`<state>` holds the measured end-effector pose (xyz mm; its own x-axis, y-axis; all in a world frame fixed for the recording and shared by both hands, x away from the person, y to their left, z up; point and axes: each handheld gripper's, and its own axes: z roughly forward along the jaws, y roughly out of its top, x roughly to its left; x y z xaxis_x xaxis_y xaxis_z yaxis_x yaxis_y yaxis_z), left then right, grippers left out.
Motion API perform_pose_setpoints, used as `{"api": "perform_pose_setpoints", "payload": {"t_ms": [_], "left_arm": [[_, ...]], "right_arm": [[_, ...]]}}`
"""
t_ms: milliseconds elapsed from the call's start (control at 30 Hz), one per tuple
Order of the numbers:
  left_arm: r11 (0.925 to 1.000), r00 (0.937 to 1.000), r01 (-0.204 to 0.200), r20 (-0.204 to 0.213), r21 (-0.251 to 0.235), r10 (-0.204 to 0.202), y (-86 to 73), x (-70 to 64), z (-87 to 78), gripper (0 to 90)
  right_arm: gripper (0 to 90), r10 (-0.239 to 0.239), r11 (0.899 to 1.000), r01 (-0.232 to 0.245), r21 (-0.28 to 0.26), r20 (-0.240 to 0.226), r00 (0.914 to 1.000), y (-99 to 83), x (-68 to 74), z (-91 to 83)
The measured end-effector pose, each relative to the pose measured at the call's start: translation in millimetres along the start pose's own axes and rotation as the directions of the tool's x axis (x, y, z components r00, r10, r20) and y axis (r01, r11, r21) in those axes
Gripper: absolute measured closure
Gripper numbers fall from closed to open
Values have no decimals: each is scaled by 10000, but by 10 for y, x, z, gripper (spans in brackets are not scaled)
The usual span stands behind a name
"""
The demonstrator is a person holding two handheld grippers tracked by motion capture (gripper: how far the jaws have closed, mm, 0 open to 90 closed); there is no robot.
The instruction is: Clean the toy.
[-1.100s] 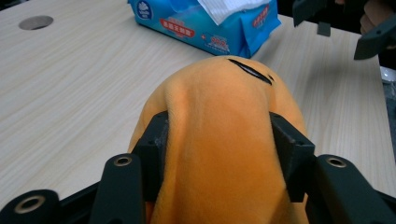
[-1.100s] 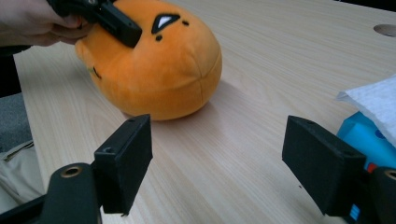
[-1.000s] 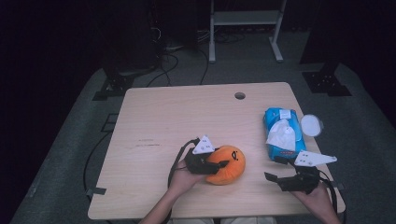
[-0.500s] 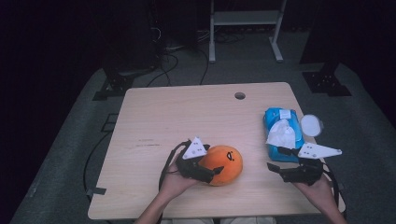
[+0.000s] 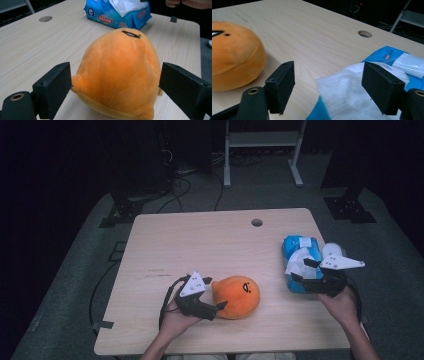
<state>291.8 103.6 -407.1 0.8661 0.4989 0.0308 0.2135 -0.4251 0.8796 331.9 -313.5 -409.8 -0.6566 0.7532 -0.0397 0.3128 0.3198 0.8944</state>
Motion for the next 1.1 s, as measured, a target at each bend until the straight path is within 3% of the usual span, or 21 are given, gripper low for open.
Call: {"api": "perform_pose_setpoints", "payload": {"t_ms": [233,333,467,500,533,567,733,1000,1100], "left_arm": [[9996,9996,49,293,281,-57,-71,27,83,135],[9992,9994,33,348,389,-47,-78,22,141,135],[9988,9997,-70,227,481,59,-81,26,176,135],[9987,9997,-61,219,504,50,-86,27,179,135],[9986,9998,-66,202,518,56,-92,29,184,135],[9986,9998,-49,213,531,38,-98,34,192,135],[9987,9998,-50,197,513,40,-102,44,204,135],[9982,9999,41,113,606,-48,-115,70,206,136],[9980,10000,47,-1,634,-47,-118,77,190,136]], "right_arm": [[327,725,9968,-742,310,529,9960,-83,-211,164],[383,926,9948,-946,367,518,9943,-104,-238,196],[558,953,9898,-1028,986,781,9924,-141,-244,271],[642,1023,9871,-1115,1147,829,9913,-155,-253,283],[642,1023,9871,-1115,1147,829,9913,-155,-253,283],[728,1195,9835,-1296,1259,851,9892,-170,-268,287],[858,1429,9783,-1525,1399,763,9868,-195,-302,260],[876,1719,9785,-1765,1067,508,9838,-190,-327,162],[878,1968,9775,-1977,738,200,9802,-174,-325,91]]}}
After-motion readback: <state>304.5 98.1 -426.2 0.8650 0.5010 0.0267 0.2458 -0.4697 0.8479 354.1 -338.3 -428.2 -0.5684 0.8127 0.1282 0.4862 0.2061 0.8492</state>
